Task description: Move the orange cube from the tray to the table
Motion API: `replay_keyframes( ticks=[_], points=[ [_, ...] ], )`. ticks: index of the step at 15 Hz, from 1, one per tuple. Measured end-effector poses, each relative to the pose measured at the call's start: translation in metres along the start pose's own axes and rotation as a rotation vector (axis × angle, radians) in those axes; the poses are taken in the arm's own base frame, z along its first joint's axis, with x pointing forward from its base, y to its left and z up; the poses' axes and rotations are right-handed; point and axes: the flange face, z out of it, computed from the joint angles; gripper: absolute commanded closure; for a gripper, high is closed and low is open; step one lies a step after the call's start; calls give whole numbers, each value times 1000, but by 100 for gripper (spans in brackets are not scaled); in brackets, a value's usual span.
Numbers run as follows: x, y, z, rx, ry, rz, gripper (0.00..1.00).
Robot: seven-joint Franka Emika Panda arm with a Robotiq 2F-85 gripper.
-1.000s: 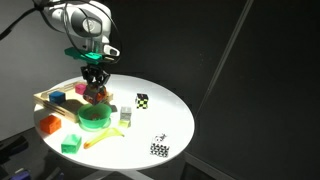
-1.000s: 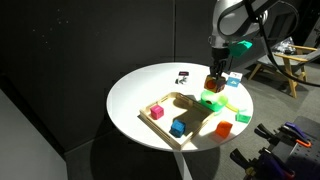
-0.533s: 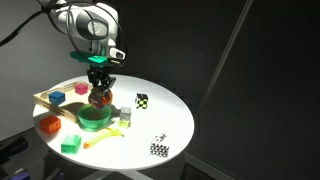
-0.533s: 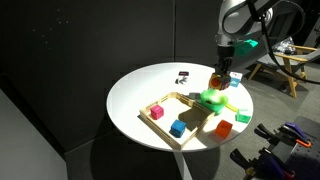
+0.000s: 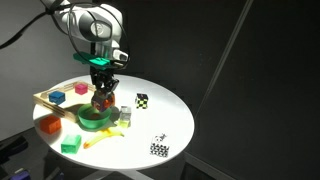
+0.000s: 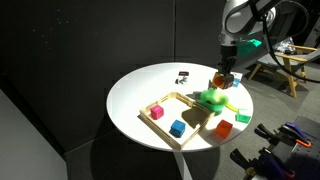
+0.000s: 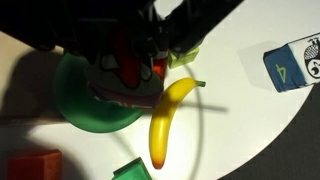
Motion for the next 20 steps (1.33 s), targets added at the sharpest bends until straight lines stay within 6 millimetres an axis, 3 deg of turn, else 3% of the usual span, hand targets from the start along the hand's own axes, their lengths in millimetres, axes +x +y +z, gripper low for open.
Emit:
replay_keyframes(
  ticks=[10,16,17,20],
  points=[
    [-20,14,24,9,-56,34,84],
    [-25,14,28,11,-66,41,84],
    [-25,14,28,11,-66,42,59],
    [-25,14,28,11,-65,46,59]
  ],
)
